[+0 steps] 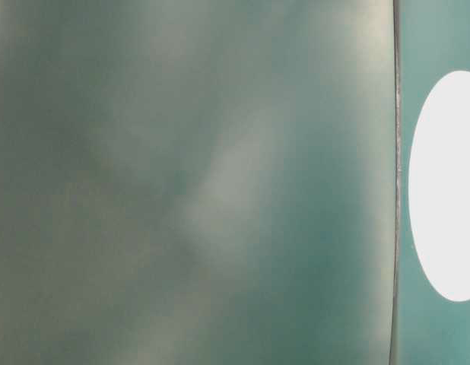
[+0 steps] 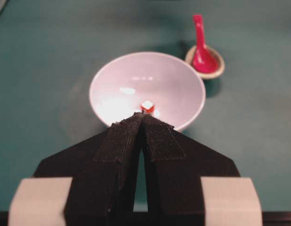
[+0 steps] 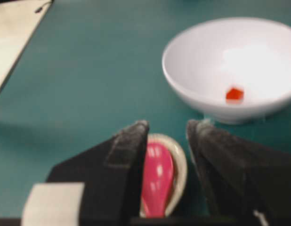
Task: Grip the spoon and scoop the red block from the bowl with right arm.
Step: 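Lower the right gripper and close it on the pink spoon handle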
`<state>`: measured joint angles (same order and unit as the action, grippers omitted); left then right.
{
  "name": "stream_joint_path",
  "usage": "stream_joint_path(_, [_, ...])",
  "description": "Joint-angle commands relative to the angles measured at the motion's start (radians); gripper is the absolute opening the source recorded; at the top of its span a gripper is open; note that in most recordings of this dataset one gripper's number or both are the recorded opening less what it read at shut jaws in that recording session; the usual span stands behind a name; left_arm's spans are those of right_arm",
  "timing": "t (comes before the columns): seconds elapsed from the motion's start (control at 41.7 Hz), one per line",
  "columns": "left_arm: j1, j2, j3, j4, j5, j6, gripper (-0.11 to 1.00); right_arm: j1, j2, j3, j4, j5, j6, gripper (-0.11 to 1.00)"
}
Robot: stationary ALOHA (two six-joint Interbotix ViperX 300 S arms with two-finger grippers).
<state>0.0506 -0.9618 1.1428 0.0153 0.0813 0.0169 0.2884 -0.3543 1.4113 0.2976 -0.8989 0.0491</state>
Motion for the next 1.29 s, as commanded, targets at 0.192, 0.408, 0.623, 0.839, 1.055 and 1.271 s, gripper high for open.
stream_joint_path(0.192, [0.003, 0.006, -0.028, 0.003, -0.003, 0.0, 0.0, 0.144, 0.193, 0.009, 0.163, -0.126, -0.003, 0.46])
stream_joint_path(0.408, [0.003, 0.006, -0.026, 0.003, -0.002, 0.0, 0.0, 0.206, 0.324, -0.018, 0.21, -0.176, 0.002, 0.46])
stream_joint_path(0.623, [0.003, 0.006, -0.026, 0.003, 0.006, 0.0, 0.0, 0.241, 0.394, -0.026, 0.21, -0.21, 0.017, 0.46])
stream_joint_path(0.839, [0.003, 0.006, -0.026, 0.003, 0.012, 0.0, 0.0, 0.241, 0.443, -0.032, 0.232, -0.212, 0.017, 0.46])
stream_joint_path(1.055, [0.003, 0.006, -0.026, 0.003, 0.012, 0.0, 0.0, 0.242, 0.471, -0.034, 0.252, -0.219, 0.017, 0.46])
stream_joint_path(1.271, [0.003, 0.006, -0.026, 0.003, 0.012, 0.0, 0.0, 0.244, 0.489, -0.034, 0.252, -0.221, 0.012, 0.46])
